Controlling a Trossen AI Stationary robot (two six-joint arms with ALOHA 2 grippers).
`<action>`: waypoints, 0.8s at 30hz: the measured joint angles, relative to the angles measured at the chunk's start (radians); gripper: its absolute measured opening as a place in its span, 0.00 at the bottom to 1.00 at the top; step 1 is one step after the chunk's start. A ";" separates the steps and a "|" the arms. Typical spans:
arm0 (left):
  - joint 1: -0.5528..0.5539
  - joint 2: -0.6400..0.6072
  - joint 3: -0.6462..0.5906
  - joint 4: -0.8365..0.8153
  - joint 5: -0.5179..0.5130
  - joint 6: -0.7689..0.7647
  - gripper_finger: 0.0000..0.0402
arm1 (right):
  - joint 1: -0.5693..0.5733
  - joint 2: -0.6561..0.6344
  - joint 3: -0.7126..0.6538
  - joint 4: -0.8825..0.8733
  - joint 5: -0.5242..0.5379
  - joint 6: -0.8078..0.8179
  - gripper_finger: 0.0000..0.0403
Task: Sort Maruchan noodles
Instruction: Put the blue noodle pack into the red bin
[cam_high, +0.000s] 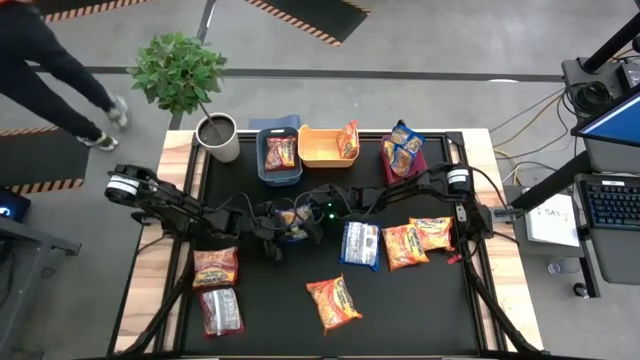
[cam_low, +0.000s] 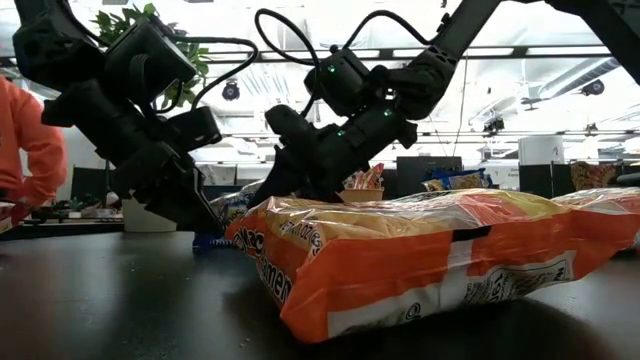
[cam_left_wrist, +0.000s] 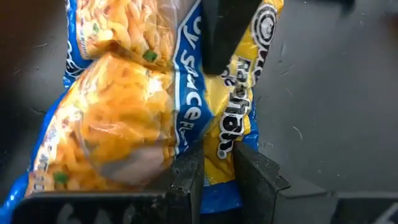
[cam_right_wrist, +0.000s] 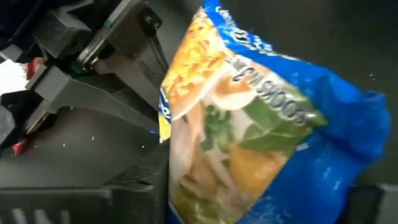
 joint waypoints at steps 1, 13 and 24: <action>0.000 0.000 0.001 0.000 0.001 0.000 0.17 | 0.000 0.000 0.000 -0.001 0.000 -0.001 0.36; -0.002 -0.026 0.023 0.001 0.043 0.007 0.17 | 0.000 -0.034 -0.003 -0.041 0.000 -0.056 0.17; -0.012 -0.308 0.035 -0.061 0.146 0.128 0.17 | -0.003 -0.198 -0.010 -0.253 0.001 -0.189 0.15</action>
